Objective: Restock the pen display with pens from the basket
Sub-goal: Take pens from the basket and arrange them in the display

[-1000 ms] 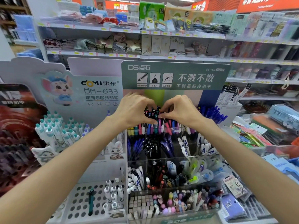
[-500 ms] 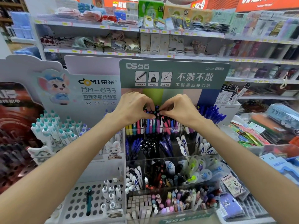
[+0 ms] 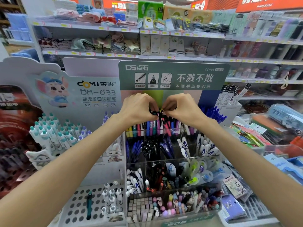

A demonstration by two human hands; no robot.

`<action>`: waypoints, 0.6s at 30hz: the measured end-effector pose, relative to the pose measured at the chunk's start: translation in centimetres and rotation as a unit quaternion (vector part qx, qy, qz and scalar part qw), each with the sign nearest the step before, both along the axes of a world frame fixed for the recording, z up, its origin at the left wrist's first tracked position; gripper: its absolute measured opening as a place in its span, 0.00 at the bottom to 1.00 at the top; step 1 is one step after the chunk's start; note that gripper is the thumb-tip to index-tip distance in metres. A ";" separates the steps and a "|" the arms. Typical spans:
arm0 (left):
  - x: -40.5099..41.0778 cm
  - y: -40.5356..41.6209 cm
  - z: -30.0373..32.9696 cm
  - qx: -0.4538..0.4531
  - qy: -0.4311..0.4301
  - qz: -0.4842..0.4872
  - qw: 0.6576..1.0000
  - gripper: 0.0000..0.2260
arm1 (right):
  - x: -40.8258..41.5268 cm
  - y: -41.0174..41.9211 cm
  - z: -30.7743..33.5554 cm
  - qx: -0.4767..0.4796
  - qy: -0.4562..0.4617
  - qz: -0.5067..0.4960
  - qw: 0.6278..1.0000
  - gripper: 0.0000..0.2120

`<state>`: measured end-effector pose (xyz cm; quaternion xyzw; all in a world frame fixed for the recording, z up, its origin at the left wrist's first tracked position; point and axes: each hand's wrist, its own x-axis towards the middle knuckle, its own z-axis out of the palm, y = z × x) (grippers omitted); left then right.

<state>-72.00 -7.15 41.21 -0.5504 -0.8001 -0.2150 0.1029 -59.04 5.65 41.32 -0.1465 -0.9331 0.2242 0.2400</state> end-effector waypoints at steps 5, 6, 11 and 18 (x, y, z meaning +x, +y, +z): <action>0.3 0.1 0.0 -0.028 -0.002 -0.057 0.998 0.17 | 1.6 1.2 1.8 -0.031 0.033 -0.017 0.999 0.03; 0.3 0.2 0.0 -0.040 -0.003 -0.075 0.996 0.19 | 2.3 1.5 2.1 -0.026 0.018 -0.022 0.999 0.03; 0.7 0.4 0.1 -0.041 0.045 -0.106 0.993 0.16 | 4.1 2.2 1.3 0.004 -0.092 0.000 0.996 0.08; 1.6 1.3 0.7 -0.078 0.152 -0.118 0.978 0.12 | 2.8 1.7 0.0 0.072 -0.081 -0.011 0.994 0.15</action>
